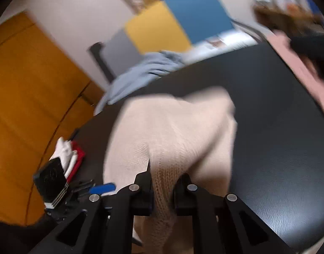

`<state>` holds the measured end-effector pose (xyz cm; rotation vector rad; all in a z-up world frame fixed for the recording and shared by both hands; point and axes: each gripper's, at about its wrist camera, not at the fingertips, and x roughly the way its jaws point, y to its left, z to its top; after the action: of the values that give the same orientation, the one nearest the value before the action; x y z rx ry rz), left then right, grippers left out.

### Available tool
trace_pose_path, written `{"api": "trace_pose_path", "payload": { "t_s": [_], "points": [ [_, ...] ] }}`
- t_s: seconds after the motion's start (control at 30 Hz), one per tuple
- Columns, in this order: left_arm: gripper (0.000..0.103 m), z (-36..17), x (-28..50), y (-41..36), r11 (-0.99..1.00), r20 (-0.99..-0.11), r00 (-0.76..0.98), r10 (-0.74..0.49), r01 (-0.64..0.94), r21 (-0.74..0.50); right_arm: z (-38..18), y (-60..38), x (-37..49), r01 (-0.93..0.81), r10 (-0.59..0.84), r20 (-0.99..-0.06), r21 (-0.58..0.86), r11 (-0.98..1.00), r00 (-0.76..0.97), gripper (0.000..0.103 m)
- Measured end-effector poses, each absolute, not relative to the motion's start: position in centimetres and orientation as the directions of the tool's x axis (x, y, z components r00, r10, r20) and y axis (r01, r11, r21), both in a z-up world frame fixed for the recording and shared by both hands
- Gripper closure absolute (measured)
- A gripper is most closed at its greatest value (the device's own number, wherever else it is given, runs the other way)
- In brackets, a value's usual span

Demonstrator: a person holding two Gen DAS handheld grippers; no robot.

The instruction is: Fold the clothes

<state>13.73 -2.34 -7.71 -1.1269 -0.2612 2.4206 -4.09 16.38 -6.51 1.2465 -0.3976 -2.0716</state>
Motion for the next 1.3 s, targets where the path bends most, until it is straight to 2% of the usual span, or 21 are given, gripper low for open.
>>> {"api": "trace_pose_path", "payload": {
  "t_s": [0.07, 0.13, 0.23, 0.3, 0.33, 0.4, 0.47, 0.57, 0.67, 0.73, 0.8, 0.87, 0.9, 0.97, 1.13, 1.23, 1.3],
  "points": [
    [0.077, -7.9, 13.6, -2.5, -0.873, -0.685, -0.543, 0.487, -0.317, -0.369, -10.1, 17.4, -3.2, 0.344, -0.703, -0.645, 0.614, -0.71, -0.301, 0.092],
    [0.082, -7.9, 13.3, -3.1, -0.866, -0.692, -0.52, 0.501, -0.299, -0.402, -11.8, 19.2, -3.0, 0.279, -0.773, -0.546, 0.726, -0.629, -0.322, 0.091],
    [0.084, -7.3, 13.1, -3.6, -0.856, -0.699, -0.495, 0.517, -0.287, -0.43, -11.2, 19.0, -3.1, 0.298, -0.771, -0.537, 0.716, -0.631, -0.343, 0.088],
    [0.079, -6.2, 13.1, -4.2, -0.84, -0.676, -0.5, 0.541, -0.287, -0.46, -10.1, 18.6, -3.1, 0.326, -0.746, -0.558, 0.675, -0.662, -0.363, 0.08],
    [0.079, -5.6, 13.0, -4.5, -0.837, -0.66, -0.517, 0.545, -0.286, -0.467, -8.9, 18.4, -2.9, 0.345, -0.713, -0.579, 0.625, -0.7, -0.396, 0.071],
    [0.077, -4.2, 12.4, -5.3, -0.828, -0.615, -0.564, 0.551, -0.275, -0.489, -6.1, 17.9, -2.1, 0.391, -0.642, -0.602, 0.51, -0.767, -0.474, 0.059],
    [0.075, -3.0, 11.3, -6.1, -0.82, -0.573, -0.609, 0.549, -0.259, -0.511, -3.6, 17.1, -1.2, 0.448, -0.611, -0.597, 0.419, -0.79, -0.52, 0.059],
    [0.075, -1.9, 8.2, -6.1, -0.828, -0.549, -0.653, 0.521, -0.232, -0.511, -2.0, 15.6, -0.6, 0.533, -0.643, -0.587, 0.382, -0.755, -0.491, 0.059],
    [0.075, -1.6, 4.7, -5.3, -0.842, -0.557, -0.664, 0.498, -0.217, -0.494, -2.2, 12.3, -0.2, 0.599, -0.632, -0.627, 0.309, -0.738, -0.456, 0.059],
    [0.075, -1.7, 2.7, -4.4, -0.867, -0.584, -0.667, 0.463, -0.205, -0.454, -3.4, 11.2, -0.4, 0.6, -0.582, -0.675, 0.252, -0.759, -0.453, 0.059],
    [0.075, -3.2, 0.9, -3.9, -0.909, -0.657, -0.642, 0.396, -0.17, -0.382, -5.6, 11.6, -0.3, 0.583, -0.522, -0.717, 0.197, -0.788, -0.462, 0.061],
    [0.076, -5.0, -0.8, -3.3, -0.945, -0.728, -0.607, 0.317, -0.136, -0.298, -8.3, 12.7, 0.4, 0.579, -0.475, -0.744, 0.146, -0.802, -0.47, 0.061],
    [0.076, -5.6, -1.1, -3.3, -0.949, -0.732, -0.611, 0.301, -0.121, -0.29, -9.2, 13.2, 0.9, 0.581, -0.476, -0.732, 0.135, -0.803, -0.488, 0.061],
    [0.076, -6.5, -1.0, -3.4, -0.948, -0.715, -0.635, 0.291, -0.092, -0.304, -9.9, 14.0, 1.5, 0.582, -0.505, -0.683, 0.142, -0.801, -0.528, 0.061],
    [0.076, -6.7, -0.8, -4.3, -0.93, -0.703, -0.631, 0.328, -0.086, -0.357, -10.0, 13.6, 0.9, 0.582, -0.494, -0.685, 0.126, -0.804, -0.535, 0.061],
    [0.077, -5.2, 0.4, -6.2, -0.884, -0.631, -0.668, 0.395, -0.09, -0.458, -10.0, 13.3, 0.4, 0.579, -0.49, -0.686, 0.122, -0.806, -0.537, 0.061],
    [0.075, -4.8, 1.4, -8.4, -0.87, -0.611, -0.692, 0.384, -0.049, -0.491, -10.0, 13.2, 0.2, 0.579, -0.479, -0.693, 0.108, -0.808, -0.539, 0.058]
  ]
}}
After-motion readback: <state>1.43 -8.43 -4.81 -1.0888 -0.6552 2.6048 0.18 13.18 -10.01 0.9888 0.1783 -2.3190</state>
